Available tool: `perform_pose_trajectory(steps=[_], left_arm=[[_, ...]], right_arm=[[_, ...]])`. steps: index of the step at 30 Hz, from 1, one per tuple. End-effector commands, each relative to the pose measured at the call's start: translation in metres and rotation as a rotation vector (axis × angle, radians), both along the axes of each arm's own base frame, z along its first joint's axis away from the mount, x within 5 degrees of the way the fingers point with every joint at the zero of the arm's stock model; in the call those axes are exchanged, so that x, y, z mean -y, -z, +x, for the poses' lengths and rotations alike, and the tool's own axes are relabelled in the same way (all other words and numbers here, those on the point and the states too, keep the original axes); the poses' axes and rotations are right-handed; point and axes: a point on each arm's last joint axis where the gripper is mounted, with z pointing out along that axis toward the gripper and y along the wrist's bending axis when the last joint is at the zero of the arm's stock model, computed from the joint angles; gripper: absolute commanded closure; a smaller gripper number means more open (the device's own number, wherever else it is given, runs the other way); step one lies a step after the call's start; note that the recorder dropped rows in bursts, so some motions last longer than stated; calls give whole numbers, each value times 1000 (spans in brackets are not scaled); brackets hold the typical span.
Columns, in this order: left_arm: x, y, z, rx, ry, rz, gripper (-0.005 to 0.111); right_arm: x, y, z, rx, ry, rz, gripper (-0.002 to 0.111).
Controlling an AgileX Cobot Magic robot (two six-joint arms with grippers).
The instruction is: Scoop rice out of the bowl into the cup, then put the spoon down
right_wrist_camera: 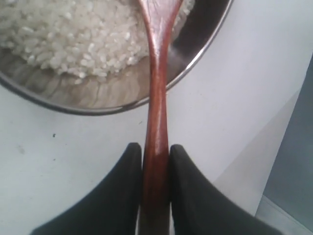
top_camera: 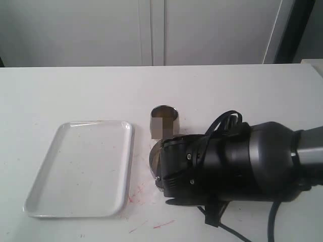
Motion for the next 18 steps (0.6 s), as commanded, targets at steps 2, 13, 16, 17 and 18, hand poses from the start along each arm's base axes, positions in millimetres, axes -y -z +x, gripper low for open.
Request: perform_pose_trajectory(steps=[2,13,16,17,18], left_arm=[[0,-3,-1,15,5,-8,92],[0,-3,-1,15,5,-8,92],[0,-3,-1,15,5,-8,92],[0,-3,-1,15,5,-8,92],[0,-3,-1,15,5,-8,92]], right_arm=[[-6,-6,2,-53,2,47,108],[-11,-18,6,-172,114,229,108],[-8,-26,8,-166,135,318,108],[-6,-28,8,-169,140,339,108],[-5,-31,8,-172,142,359,108]])
